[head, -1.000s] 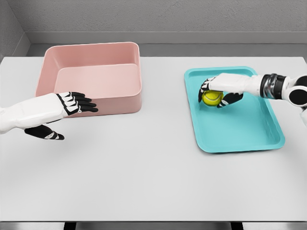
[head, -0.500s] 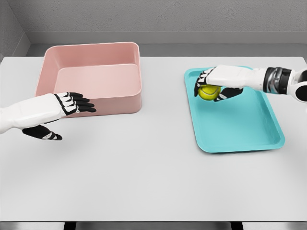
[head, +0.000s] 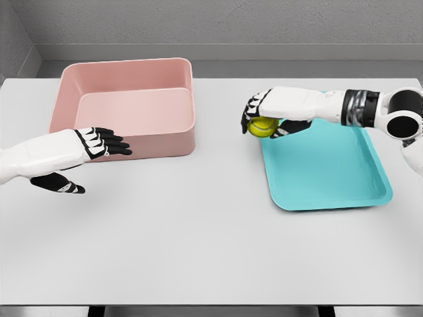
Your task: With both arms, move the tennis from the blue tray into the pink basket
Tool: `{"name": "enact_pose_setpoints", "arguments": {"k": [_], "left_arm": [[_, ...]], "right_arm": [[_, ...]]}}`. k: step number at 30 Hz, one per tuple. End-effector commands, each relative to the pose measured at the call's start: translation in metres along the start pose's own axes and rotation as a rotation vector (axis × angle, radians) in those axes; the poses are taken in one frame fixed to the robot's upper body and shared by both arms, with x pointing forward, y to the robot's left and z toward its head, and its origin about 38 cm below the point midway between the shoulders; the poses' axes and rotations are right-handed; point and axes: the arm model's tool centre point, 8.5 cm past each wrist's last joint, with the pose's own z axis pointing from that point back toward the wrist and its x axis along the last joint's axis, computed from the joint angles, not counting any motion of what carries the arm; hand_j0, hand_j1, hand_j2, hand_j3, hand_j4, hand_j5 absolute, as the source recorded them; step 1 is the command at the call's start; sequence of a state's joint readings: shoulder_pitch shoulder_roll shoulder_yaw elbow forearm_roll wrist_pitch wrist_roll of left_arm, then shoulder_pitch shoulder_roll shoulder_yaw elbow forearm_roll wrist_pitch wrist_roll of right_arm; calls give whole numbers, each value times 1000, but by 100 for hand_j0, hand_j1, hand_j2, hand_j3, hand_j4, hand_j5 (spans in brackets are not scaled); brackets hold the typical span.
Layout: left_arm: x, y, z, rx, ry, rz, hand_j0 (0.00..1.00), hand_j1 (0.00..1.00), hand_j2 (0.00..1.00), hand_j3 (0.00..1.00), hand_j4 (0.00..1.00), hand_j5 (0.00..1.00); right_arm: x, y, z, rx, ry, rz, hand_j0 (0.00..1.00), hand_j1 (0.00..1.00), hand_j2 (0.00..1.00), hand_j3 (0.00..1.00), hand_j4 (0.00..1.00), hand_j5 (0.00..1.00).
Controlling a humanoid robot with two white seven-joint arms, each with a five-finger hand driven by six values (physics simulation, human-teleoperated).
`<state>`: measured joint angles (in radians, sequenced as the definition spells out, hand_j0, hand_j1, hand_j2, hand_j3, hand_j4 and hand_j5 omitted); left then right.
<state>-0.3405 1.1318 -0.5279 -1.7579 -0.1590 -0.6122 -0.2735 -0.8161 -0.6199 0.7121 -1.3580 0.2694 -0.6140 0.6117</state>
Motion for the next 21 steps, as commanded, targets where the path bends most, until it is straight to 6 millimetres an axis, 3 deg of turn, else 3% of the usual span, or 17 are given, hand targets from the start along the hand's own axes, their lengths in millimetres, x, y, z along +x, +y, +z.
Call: {"name": "enact_pose_setpoints", "arguments": {"k": [1, 8, 21], "left_arm": [[0, 1, 0, 5, 0, 6, 100, 100, 100, 100, 100, 100], [0, -1, 0, 2, 0, 10, 100, 100, 100, 100, 100, 100], [0, -1, 0, 2, 1, 10, 100, 100, 100, 100, 100, 100]], "right_arm": [[7, -2, -11, -14, -29, -7, 56, 56, 56, 56, 56, 56], [23, 0, -38, -23, -94, -17, 56, 56, 56, 56, 56, 56], [59, 14, -62, -6, -202, -6, 56, 56, 56, 56, 56, 56]]}}
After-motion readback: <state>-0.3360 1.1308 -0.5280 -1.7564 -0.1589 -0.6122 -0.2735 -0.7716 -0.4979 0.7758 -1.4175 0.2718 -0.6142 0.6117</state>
